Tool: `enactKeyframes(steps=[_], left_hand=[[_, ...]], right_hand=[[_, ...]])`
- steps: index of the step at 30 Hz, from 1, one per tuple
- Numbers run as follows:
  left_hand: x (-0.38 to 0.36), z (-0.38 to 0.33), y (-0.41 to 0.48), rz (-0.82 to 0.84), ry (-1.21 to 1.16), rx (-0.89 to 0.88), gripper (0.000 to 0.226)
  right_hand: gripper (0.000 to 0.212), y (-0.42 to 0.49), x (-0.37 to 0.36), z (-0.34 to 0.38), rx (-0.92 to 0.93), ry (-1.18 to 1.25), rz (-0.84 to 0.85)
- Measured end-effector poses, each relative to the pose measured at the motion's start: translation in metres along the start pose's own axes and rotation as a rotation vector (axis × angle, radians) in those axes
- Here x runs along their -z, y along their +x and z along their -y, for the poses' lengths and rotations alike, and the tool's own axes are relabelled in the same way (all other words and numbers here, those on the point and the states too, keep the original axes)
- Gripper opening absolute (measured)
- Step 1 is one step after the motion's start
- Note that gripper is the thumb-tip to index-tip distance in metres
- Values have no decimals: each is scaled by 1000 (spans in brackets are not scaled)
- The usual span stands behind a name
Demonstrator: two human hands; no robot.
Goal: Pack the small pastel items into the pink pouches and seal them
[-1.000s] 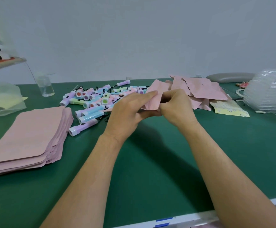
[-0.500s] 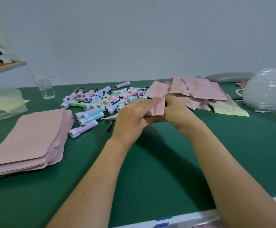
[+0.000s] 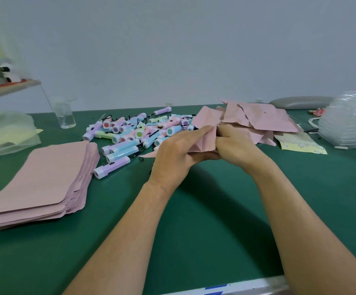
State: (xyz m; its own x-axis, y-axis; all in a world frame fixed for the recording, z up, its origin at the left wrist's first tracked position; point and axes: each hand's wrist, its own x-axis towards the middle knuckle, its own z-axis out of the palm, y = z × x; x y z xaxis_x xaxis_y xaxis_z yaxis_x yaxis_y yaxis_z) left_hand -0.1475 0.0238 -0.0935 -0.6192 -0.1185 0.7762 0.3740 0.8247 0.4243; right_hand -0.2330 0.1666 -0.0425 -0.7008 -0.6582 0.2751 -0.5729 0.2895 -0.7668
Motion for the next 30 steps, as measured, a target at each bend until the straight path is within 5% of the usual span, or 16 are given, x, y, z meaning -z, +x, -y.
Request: enactKeyframes(steps=[9, 13, 22, 26, 30], left_hand=[[-1, 12, 3, -140, -102, 15, 54], [-1, 7, 5, -233, -476, 123, 48], [0, 9, 8, -350, -344, 76, 49], [-1, 10, 7, -293, -462, 104, 48], [-3, 8, 5, -260, -521, 154, 46]], right_hand=[[36, -1, -1, 2, 296, -172, -155], [50, -4, -1, 6, 543, -118, -260], [32, -3, 6, 1, 695, -69, -904], [23, -3, 6, 3, 708, -143, -866], [25, -7, 7, 4, 761, -284, -550]])
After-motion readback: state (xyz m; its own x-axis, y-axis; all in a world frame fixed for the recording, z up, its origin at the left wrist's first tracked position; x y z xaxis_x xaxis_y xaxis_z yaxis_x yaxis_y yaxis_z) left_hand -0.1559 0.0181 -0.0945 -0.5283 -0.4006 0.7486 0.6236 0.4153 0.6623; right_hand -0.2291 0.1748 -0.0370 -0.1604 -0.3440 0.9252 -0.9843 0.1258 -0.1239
